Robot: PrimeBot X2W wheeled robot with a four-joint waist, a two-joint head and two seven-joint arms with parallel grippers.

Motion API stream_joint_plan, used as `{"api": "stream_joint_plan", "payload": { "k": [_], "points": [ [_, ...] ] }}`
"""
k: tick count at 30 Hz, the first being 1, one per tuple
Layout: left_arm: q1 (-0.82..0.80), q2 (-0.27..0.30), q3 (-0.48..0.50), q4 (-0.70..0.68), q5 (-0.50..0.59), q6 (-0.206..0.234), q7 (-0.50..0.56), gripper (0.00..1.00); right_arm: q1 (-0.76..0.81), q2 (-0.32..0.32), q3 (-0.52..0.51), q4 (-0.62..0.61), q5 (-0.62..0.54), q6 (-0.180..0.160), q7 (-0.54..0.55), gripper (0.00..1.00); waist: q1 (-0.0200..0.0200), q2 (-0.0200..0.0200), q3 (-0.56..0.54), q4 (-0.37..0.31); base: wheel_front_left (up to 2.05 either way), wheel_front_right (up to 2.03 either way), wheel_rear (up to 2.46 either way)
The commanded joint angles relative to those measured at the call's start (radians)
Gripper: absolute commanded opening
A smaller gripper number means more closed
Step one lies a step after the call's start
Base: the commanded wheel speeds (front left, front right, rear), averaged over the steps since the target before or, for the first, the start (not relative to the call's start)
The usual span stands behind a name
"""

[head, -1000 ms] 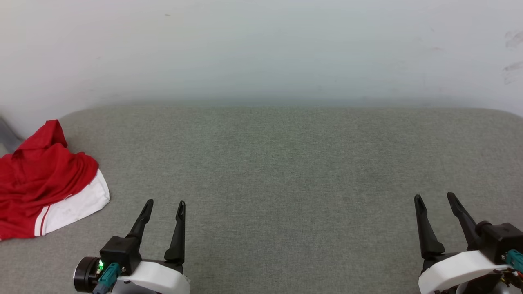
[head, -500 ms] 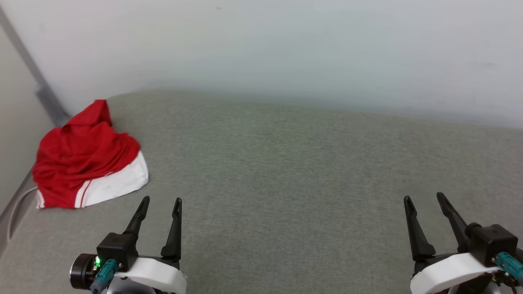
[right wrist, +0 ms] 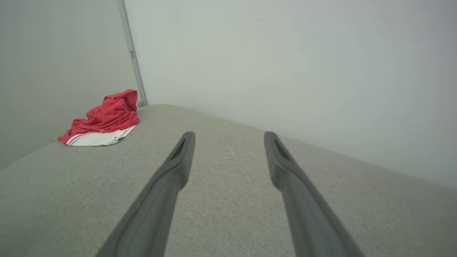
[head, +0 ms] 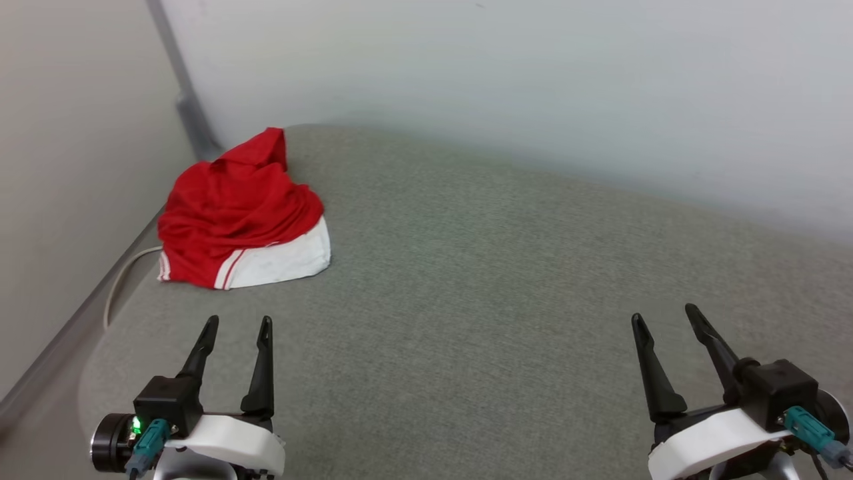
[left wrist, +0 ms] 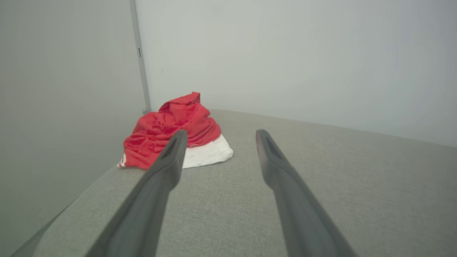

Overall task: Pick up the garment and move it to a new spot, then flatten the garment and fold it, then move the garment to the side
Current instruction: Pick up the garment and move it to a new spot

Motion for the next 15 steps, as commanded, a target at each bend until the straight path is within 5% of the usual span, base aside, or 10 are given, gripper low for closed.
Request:
{"api": "stream_joint_plan", "payload": {
  "k": [1, 15],
  "points": [
    [-0.007, 0.005, 0.005, -0.002, -0.003, 0.002, -0.003, 1.0, -0.009, 0.002, 0.007, -0.004, 0.001, -0.001, 0.0, 1.0, 0.0, 0.0, 0.002, 0.03, 0.0, 0.0, 0.0],
    [-0.002, 0.013, 0.032, -0.003, 0.003, 0.004, -0.003, 1.0, -0.023, 0.002, 0.034, 0.0, 0.009, -0.001, -0.002, 1.0, 0.0, 0.0, 0.011, 0.08, 0.0, 0.0, 0.0]
  ]
}}
